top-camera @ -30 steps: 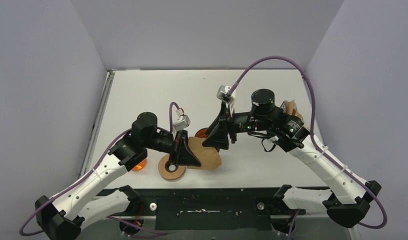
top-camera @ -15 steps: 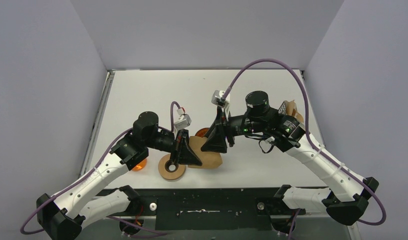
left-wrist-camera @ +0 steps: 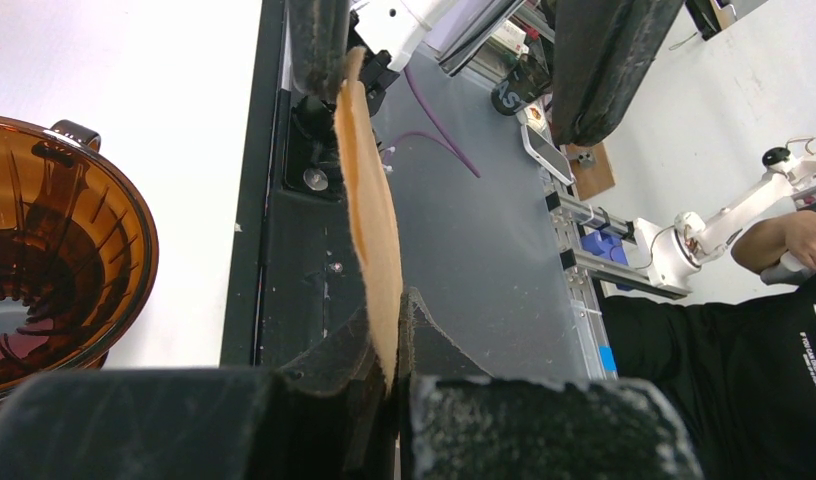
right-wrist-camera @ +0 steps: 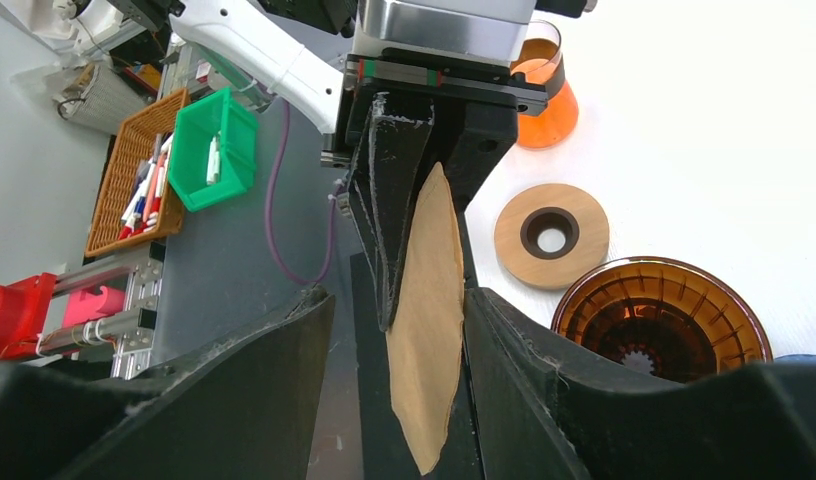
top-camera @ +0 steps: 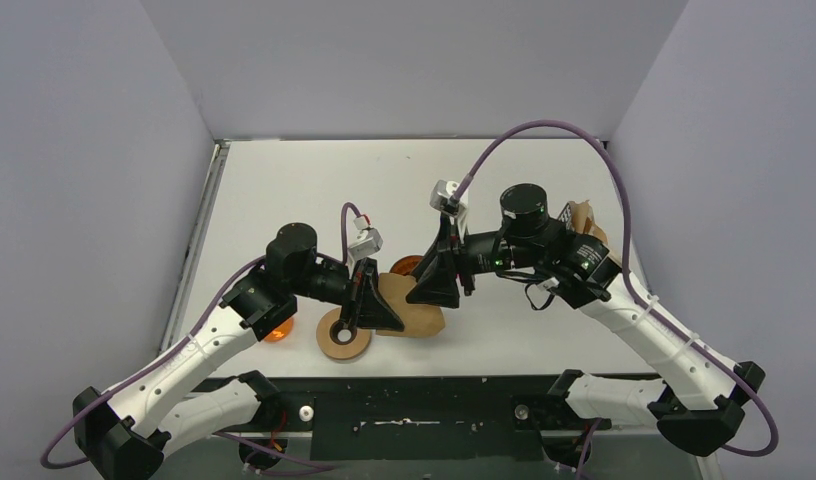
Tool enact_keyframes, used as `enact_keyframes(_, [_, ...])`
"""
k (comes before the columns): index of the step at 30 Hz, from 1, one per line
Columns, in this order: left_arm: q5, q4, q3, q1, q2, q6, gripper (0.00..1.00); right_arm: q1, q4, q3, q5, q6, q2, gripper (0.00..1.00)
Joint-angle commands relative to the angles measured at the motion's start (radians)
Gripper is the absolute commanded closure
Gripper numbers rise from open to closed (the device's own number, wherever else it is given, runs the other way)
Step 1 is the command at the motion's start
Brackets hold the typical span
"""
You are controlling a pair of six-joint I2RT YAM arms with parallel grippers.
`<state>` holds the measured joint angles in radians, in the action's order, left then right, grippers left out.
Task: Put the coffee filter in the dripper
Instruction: Pick up the coffee filter from the coffee filter holder.
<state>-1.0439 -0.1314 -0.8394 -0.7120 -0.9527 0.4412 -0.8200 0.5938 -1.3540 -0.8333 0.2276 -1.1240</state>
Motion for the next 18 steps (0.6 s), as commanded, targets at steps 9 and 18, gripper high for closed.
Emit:
enact_keyframes(9, [0.008,0.013,0.002,-0.004,0.008,-0.004,1.0,-0.008,-0.075,-0.006,-0.013,0.028,0.046,0.49])
enact_keyframes(18, [0.016,0.013,0.002,-0.004,0.01,-0.004,1.0,-0.025,-0.101,0.009,-0.032,0.043,0.031,0.52])
